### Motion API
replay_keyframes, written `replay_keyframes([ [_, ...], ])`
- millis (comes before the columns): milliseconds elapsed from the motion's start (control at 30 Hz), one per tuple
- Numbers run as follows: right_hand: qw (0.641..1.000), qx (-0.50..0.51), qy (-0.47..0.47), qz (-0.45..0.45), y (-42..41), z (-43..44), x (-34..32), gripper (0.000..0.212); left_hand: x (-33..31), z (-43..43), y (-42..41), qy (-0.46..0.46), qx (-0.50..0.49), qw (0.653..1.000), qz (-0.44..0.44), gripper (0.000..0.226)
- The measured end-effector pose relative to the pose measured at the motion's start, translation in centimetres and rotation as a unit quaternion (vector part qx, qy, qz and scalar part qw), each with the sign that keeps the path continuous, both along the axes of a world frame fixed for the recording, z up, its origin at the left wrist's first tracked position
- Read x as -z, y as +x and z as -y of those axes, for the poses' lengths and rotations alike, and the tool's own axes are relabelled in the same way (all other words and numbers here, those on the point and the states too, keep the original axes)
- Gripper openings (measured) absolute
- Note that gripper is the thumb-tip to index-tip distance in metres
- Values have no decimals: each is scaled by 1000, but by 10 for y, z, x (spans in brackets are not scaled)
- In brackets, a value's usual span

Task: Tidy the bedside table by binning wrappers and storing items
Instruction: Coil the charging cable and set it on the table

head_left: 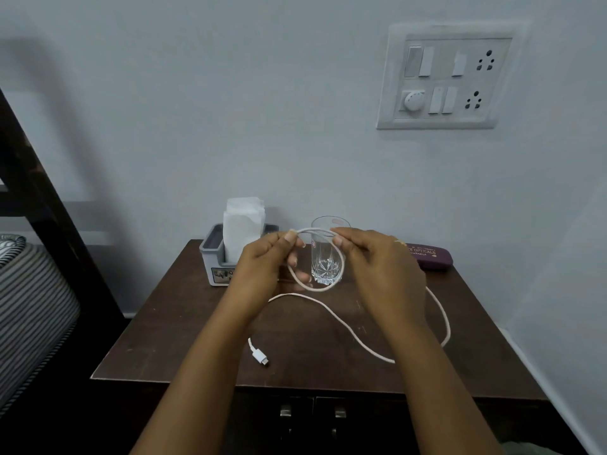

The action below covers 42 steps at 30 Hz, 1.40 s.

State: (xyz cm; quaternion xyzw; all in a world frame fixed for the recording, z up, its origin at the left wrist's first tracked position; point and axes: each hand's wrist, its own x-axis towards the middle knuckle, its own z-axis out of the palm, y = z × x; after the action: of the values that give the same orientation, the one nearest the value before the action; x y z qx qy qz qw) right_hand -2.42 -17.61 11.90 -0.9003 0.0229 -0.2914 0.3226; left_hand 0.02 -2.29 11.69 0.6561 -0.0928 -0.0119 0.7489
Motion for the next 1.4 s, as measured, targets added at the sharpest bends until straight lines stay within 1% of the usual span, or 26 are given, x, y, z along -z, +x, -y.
replay_keyframes([
  [67, 1000, -11, 17, -13, 2, 2, 1, 24, 0, -1, 1, -53, -9, 998, -27, 24],
  [100, 998, -25, 55, -30, 4, 2, 1, 24, 0, -1, 2, -73, -21, 997, -34, 23],
  [167, 987, -50, 137, -62, 5, 1, 3, 31, 2, 1, 2, -97, -51, 993, -39, 23],
  [233, 982, -59, 158, -79, 4, -3, 2, 37, 4, 4, 3, -126, -75, 988, -46, 22],
  [333, 979, -93, 172, -62, 7, -9, 3, 20, 4, 13, 1, -198, -84, 974, -70, 22],
  [367, 973, -109, 199, -44, 8, -11, 4, 17, 4, 17, -1, -225, -83, 968, -77, 22],
  [400, 959, -125, 252, -25, 8, -14, 5, 16, 4, 21, -1, -245, -79, 963, -81, 22],
  [433, 938, -133, 319, -10, 8, -16, 4, 15, 5, 24, -2, -252, -71, 962, -80, 23],
  [467, 913, -135, 386, 0, 8, -18, 4, 14, 6, 27, -2, -237, -61, 967, -76, 23],
  [533, 861, -133, 491, 15, 8, -17, 2, 14, 8, 31, -3, -166, -39, 983, -66, 25],
  [600, 820, -128, 557, 37, 10, -14, 2, 17, 10, 34, -5, -112, -14, 991, -72, 27],
  [633, 808, -125, 574, 45, 11, -13, 2, 17, 10, 36, -6, -102, -1, 991, -82, 28],
  [700, 797, -125, 589, 57, 11, -12, 2, 18, 9, 41, -9, -105, 13, 989, -105, 29],
  [767, 792, -134, 593, 58, 12, -11, 2, 18, 9, 45, -9, -130, 11, 984, -124, 29],
  [900, 793, -150, 589, 41, 11, -11, 3, 20, 9, 50, -10, -190, -16, 971, -147, 27],
  [933, 792, -150, 590, 44, 11, -12, 3, 21, 9, 52, -12, -186, -25, 971, -145, 27],
  [967, 788, -149, 595, 55, 11, -13, 3, 22, 8, 53, -14, -163, -37, 977, -135, 27],
  [1033, 781, -146, 599, 97, 12, -12, 2, 22, 5, 53, -17, -70, -60, 992, -89, 29],
  [1100, 806, -135, 560, 135, 11, -8, -1, 22, 0, 50, -19, 17, -43, 997, -54, 31],
  [1133, 823, -130, 534, 146, 10, -7, -1, 22, -1, 47, -20, 42, -22, 997, -57, 32],
  [1200, 849, -125, 489, 157, 9, -8, -2, 22, -4, 45, -23, 45, 32, 993, -103, 33],
  [1300, 882, -124, 423, 169, 6, -11, -2, 23, -6, 44, -28, 40, 116, 978, -166, 34],
  [1367, 889, -119, 409, 168, 4, -10, -4, 22, -6, 44, -29, 32, 160, 967, -194, 36],
  [1400, 886, -116, 419, 163, 4, -10, -5, 21, -6, 44, -28, 16, 172, 963, -205, 36],
])
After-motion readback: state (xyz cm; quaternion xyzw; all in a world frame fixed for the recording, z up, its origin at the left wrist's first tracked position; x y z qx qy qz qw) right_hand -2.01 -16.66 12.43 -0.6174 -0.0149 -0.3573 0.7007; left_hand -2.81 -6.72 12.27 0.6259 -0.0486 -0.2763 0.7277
